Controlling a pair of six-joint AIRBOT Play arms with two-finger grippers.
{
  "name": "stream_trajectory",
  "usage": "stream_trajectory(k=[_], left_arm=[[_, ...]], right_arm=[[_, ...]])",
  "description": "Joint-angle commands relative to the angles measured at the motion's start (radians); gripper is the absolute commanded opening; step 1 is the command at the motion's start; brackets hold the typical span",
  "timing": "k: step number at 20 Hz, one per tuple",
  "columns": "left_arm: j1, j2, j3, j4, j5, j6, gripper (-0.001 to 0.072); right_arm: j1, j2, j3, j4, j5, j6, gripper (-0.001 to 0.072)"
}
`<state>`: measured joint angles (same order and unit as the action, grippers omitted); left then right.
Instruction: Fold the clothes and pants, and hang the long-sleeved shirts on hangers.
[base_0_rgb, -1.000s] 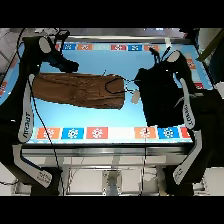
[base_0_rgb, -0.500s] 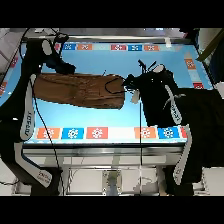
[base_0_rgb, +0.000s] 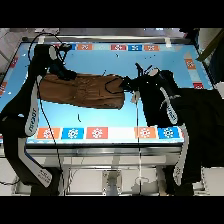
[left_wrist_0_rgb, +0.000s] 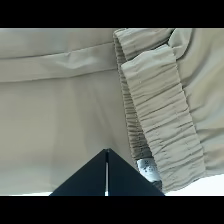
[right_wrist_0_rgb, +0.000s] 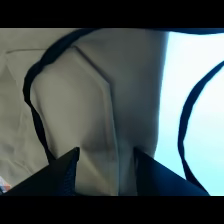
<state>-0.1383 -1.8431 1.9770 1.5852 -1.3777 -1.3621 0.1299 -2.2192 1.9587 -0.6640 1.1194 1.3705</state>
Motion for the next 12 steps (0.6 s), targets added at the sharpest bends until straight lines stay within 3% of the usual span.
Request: stream_trajectory(k=[1, 4, 12], left_arm=[[0.005, -0.004, 0.000, 0.002, -0.003, 0.001, 0.0009], [0.011, -0.004, 0.000, 0.002, -0.003, 0.001, 0.0009], [0.015, -0.004, 0.000, 0.001, -0.003, 0.000, 0.0009]], right_arm=[[0.002, -0.002, 0.024, -0.045, -0.010, 0.005, 0.0382], [-0.020, -0.001, 0.090, -0.148, 0.050, 0.035, 0.0382], [-0.006, -0.003, 0.068, -0.171, 0.138, 0.058, 0.0393]])
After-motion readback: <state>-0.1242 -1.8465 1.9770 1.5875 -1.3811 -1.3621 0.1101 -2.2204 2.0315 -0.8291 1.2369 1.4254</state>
